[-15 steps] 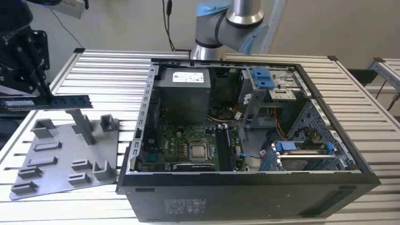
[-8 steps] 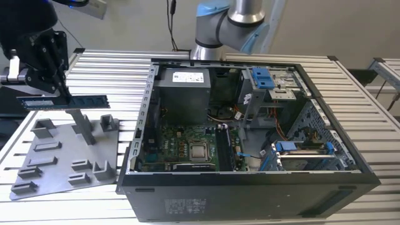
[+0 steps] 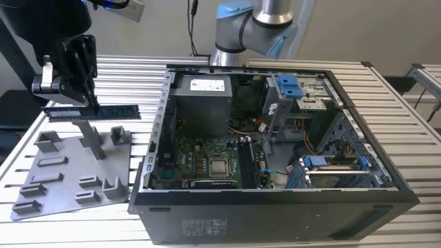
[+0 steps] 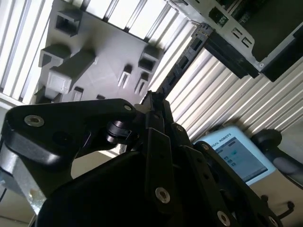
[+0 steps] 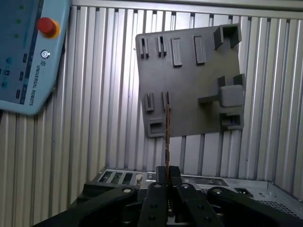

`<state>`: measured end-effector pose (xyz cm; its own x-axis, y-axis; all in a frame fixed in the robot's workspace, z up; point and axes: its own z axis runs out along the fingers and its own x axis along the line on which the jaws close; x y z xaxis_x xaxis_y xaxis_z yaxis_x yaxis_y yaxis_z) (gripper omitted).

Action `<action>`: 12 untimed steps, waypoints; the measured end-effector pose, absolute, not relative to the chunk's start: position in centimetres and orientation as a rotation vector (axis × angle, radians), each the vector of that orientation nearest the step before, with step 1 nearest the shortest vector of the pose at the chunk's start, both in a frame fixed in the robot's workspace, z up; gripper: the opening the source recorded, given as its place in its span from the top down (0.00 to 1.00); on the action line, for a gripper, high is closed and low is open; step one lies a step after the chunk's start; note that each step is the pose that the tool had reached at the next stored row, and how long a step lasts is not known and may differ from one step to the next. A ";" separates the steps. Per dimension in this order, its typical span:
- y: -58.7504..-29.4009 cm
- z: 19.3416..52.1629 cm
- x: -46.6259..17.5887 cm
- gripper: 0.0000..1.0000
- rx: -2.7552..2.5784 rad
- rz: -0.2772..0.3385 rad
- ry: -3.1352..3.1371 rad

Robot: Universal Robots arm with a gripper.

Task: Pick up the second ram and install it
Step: 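Pick up the second ram and move it above second insertion slot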

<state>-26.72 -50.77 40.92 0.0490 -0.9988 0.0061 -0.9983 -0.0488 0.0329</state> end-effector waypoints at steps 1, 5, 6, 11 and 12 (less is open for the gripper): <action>-50.8 40.9 -26.4 0.86 2.255 -0.029 -2.147; -50.8 40.9 -25.4 0.86 2.255 -0.029 -2.147; -50.8 40.9 -25.2 0.86 2.255 -0.028 -2.147; -50.8 40.9 -23.9 0.86 2.255 -0.029 -2.147; -50.8 40.9 -23.6 0.86 2.255 -0.029 -2.147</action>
